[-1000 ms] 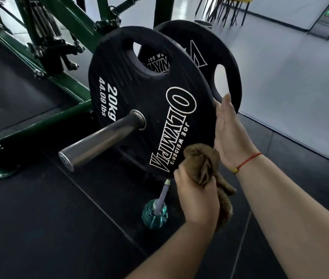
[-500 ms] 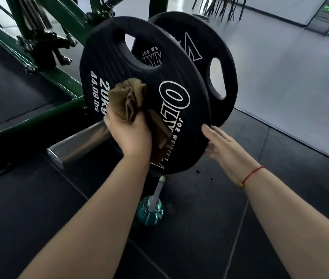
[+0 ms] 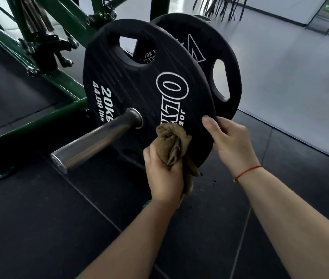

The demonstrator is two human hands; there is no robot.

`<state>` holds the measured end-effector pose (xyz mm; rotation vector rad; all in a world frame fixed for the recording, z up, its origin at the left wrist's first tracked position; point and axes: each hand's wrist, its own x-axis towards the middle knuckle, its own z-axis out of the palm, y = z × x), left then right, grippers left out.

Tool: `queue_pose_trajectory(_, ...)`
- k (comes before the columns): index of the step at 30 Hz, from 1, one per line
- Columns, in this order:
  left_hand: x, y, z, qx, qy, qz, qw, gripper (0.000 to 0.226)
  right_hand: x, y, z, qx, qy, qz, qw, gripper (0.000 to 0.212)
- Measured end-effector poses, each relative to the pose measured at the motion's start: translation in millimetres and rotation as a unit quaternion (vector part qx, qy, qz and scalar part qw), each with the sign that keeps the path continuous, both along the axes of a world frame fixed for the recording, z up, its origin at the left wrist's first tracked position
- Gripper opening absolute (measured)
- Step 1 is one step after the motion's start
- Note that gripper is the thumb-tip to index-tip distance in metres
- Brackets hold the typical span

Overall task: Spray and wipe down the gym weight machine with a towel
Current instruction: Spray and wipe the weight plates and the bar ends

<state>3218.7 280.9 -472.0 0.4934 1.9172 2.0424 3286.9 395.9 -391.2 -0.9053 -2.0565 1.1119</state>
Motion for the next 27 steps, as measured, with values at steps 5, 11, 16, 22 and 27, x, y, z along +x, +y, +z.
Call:
queue_pose_trajectory(5, -2, 2, 20, 0.041, 0.003, 0.013, 0.999, 0.045, -22, 2, 35, 0.053, 0.026, -0.052, 0.997, 0.026)
queue_pose_trajectory(11, -8, -2, 36, 0.075, -0.054, -0.002, 0.996, 0.047, -26, 6, 63, 0.002, 0.030, 0.014, 0.999, 0.021)
queue_pose_trajectory(16, -6, -5, 72, 0.141, -0.092, -0.010, 0.986, 0.042, -10, -1, 65, 0.047, 0.060, 0.012, 0.997, 0.029)
queue_pose_trajectory(22, -6, -6, 118, 0.212, -0.139, -0.047, 0.966, 0.048, -7, -40, 73, 0.147, 0.055, 0.063, 0.986, 0.022)
queue_pose_trajectory(27, -11, -17, 138, 0.232, -0.184, -0.166, 0.941, 0.069, -13, -54, 93, 0.103, -0.033, 0.085, 0.991, 0.059)
